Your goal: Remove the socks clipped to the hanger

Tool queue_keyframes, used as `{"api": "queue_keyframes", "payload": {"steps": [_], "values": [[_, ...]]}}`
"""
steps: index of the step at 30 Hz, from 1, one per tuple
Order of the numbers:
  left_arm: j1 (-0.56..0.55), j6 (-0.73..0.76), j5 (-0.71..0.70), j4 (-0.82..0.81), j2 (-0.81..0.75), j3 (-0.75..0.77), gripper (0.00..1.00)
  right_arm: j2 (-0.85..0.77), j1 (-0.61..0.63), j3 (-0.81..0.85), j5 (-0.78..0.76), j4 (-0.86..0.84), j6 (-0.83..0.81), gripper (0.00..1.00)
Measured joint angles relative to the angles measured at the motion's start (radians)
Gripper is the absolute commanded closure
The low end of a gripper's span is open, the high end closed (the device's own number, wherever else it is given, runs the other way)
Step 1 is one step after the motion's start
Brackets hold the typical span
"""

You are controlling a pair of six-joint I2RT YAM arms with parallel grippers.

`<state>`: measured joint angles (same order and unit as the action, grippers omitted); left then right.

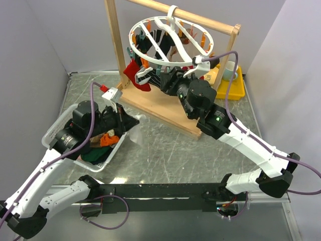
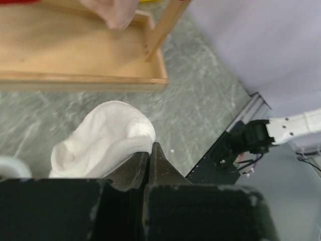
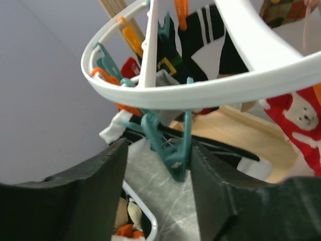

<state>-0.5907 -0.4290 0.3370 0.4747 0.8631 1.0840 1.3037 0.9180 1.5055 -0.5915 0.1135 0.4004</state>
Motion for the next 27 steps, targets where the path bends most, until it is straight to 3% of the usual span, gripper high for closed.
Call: {"api": "queue_keyframes", "payload": {"steps": [8, 16, 21, 27], "values": [[0.0, -0.011, -0.302, 0.203, -0.018, 0.064, 0.99, -0.086, 0.0, -0.114, 0.035, 0.006, -0.001, 0.27], [0.007, -0.138, -0.752, 0.289, -0.142, 0.018, 0.99, -0.279, 0.0, -0.287, 0.06, 0.011, -0.001, 0.26], [0.049, -0.187, -0.873, 0.307, -0.132, -0.026, 0.99, -0.452, 0.0, -0.424, 0.057, 0.033, -0.007, 0.26], [0.226, -0.196, -0.901, 0.286, -0.134, -0.097, 0.99, -0.626, 0.0, -0.528, 0.053, 0.084, -0.029, 0.26]]}}
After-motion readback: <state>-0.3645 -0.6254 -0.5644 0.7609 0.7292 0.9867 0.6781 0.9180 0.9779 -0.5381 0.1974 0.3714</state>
